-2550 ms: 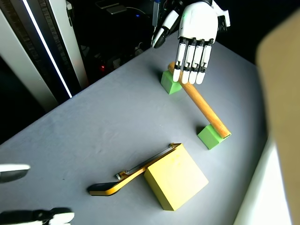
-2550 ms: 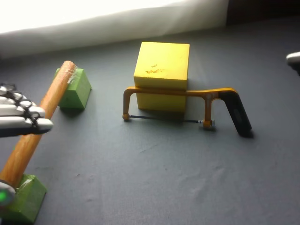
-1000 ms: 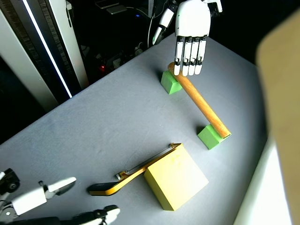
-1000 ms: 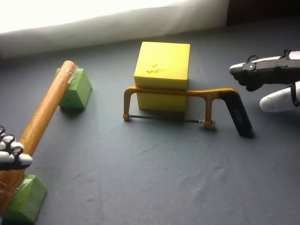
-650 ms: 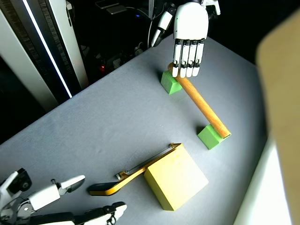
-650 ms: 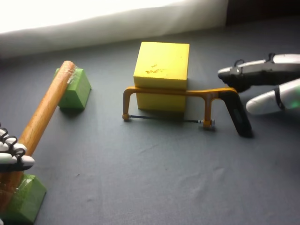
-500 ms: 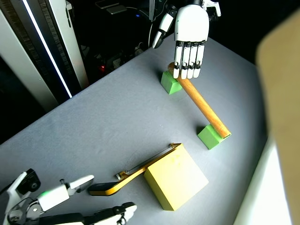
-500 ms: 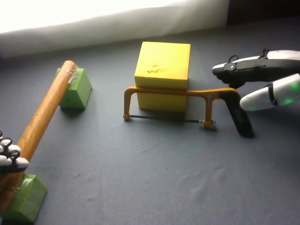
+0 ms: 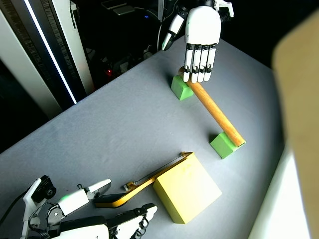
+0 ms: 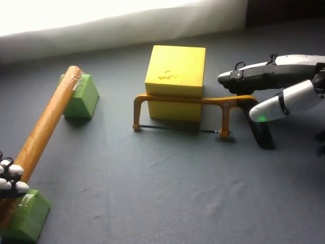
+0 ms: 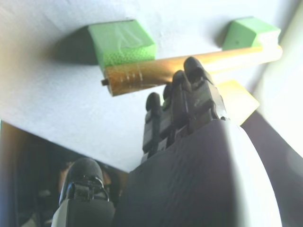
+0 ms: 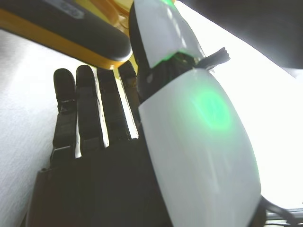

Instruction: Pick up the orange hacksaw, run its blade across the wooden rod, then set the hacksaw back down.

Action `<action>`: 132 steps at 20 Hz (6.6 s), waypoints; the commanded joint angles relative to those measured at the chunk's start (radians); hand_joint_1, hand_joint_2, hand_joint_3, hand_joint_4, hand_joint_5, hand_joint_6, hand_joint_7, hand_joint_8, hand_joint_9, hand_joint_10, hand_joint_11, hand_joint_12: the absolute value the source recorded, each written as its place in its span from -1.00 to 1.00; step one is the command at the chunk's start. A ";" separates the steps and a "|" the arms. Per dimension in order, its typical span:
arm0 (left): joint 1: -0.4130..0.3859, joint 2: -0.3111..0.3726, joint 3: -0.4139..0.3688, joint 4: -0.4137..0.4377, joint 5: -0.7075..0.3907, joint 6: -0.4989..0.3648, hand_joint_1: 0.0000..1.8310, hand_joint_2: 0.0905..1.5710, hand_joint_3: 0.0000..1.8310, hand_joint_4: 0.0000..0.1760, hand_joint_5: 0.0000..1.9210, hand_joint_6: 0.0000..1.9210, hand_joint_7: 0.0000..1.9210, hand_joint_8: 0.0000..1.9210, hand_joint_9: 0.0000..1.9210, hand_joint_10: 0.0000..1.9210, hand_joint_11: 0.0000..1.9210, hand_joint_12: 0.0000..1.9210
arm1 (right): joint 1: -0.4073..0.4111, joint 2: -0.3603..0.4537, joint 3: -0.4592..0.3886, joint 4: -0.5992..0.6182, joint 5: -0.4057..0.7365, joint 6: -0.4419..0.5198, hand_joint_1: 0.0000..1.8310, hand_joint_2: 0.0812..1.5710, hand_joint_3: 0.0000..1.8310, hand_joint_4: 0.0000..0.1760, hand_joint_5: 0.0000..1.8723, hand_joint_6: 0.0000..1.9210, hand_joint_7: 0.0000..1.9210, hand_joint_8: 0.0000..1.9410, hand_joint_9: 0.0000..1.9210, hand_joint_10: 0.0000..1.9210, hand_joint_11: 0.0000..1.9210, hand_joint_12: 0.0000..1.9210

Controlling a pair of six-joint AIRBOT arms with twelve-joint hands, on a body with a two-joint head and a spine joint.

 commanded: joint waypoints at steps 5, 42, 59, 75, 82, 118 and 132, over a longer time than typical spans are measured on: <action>0.001 -0.009 0.004 -0.015 -0.019 0.000 -1.00 0.43 -1.00 -1.00 -0.86 -1.00 -0.90 -1.00 -0.91 -1.00 -1.00 -0.74 | 0.037 -0.030 0.029 0.027 0.051 0.041 0.05 0.33 -1.00 -1.00 -0.81 -1.00 -0.82 -1.00 -0.79 -1.00 -1.00 -0.23; -0.008 -0.012 0.012 -0.015 -0.046 0.000 -1.00 0.43 -1.00 -1.00 -0.86 -0.99 -0.89 -1.00 -0.91 -1.00 -1.00 -0.63 | 0.078 -0.141 0.075 -0.013 0.004 0.025 0.49 0.45 -1.00 -1.00 -0.26 0.22 -0.07 0.07 0.01 0.29 -0.03 0.18; -0.017 -0.008 0.015 -0.015 -0.050 0.000 -1.00 0.44 -1.00 -1.00 -0.87 -1.00 -0.89 -1.00 -0.89 -1.00 -1.00 -0.58 | 0.112 0.000 -0.078 0.157 0.045 -0.144 0.49 0.44 -1.00 -1.00 -0.19 0.18 -0.07 0.04 0.01 0.35 0.03 0.28; -0.027 -0.011 0.026 -0.015 -0.054 0.000 -1.00 0.44 -1.00 -1.00 -0.87 -1.00 -0.87 -1.00 -0.90 -0.99 -1.00 -0.62 | 0.023 0.202 -0.354 0.612 0.143 -0.475 0.49 0.44 -1.00 -1.00 -0.19 0.11 -0.07 0.13 -0.02 0.37 -0.01 0.30; -0.029 -0.010 0.029 -0.015 -0.056 0.000 -1.00 0.44 -1.00 -1.00 -0.87 -0.99 -0.88 -0.99 -0.90 -0.99 -1.00 -0.77 | -0.038 0.260 -0.467 0.868 0.279 -0.668 0.49 0.43 -1.00 -1.00 -0.17 0.09 -0.04 0.10 0.00 0.34 -0.02 0.34; -0.045 -0.018 0.041 -0.015 -0.067 0.000 -1.00 0.40 -1.00 -1.00 -0.93 -1.00 -0.93 -1.00 -0.93 -1.00 -1.00 -0.77 | 0.090 -0.102 -0.612 1.480 0.436 -1.208 0.49 0.46 -1.00 -1.00 -0.25 0.19 -0.09 0.15 -0.01 0.34 0.01 0.22; -0.046 -0.021 0.048 -0.015 -0.070 0.000 -1.00 0.41 -1.00 -1.00 -0.86 -1.00 -0.88 -1.00 -0.89 -1.00 -1.00 -0.68 | 0.074 -0.230 -0.535 1.502 0.332 -1.276 0.50 0.45 -1.00 -1.00 -0.21 0.17 -0.09 0.15 0.01 0.30 0.02 0.22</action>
